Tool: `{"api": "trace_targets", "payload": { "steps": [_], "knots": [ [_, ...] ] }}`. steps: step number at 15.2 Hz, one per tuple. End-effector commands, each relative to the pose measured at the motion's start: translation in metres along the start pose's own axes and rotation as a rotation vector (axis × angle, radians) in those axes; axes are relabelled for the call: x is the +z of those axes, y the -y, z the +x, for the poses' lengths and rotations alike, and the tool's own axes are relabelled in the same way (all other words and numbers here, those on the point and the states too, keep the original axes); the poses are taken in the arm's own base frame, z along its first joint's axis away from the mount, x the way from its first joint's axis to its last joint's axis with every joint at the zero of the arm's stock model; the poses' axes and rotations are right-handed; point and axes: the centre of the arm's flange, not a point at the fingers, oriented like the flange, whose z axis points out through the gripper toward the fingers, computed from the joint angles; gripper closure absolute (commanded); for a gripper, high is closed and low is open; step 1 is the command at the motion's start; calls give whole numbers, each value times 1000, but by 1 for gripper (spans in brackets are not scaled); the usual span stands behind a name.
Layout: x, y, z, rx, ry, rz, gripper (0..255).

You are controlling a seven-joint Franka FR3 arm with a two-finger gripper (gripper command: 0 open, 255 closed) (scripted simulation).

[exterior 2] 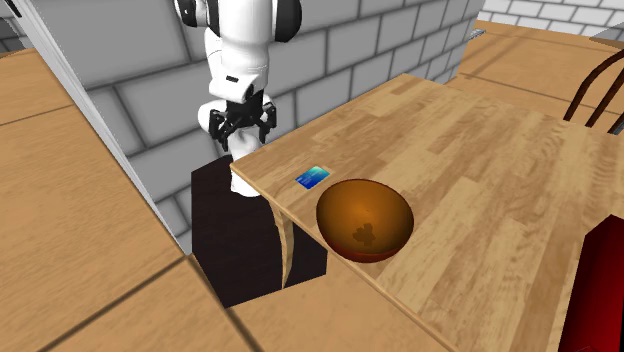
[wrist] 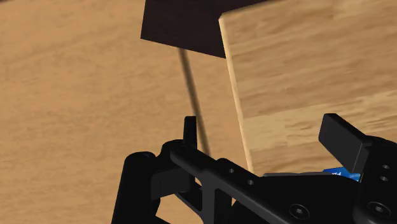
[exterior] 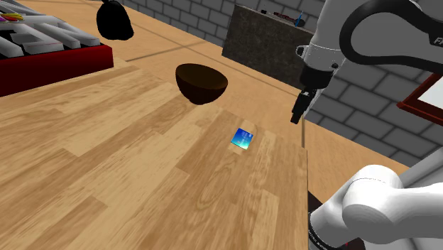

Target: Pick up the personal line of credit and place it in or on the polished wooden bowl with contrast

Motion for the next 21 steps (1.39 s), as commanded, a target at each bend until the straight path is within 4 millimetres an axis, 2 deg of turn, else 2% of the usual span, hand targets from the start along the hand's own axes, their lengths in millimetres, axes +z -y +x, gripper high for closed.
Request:
{"api": "trace_targets", "payload": {
  "steps": [1, 5, 9, 13, 17, 21],
  "knots": [
    [0, 0, 0, 0, 0, 0, 0],
    [9, 39, -1, 327, 14, 85, 0],
    [15, 76, 11, 653, 28, 169, 0],
    [18, 108, 35, 980, 42, 254, 0],
    [19, 131, 67, 1306, 56, 339, 0],
    [34, 137, 72, 1327, 57, 344, 0]
  ]
}}
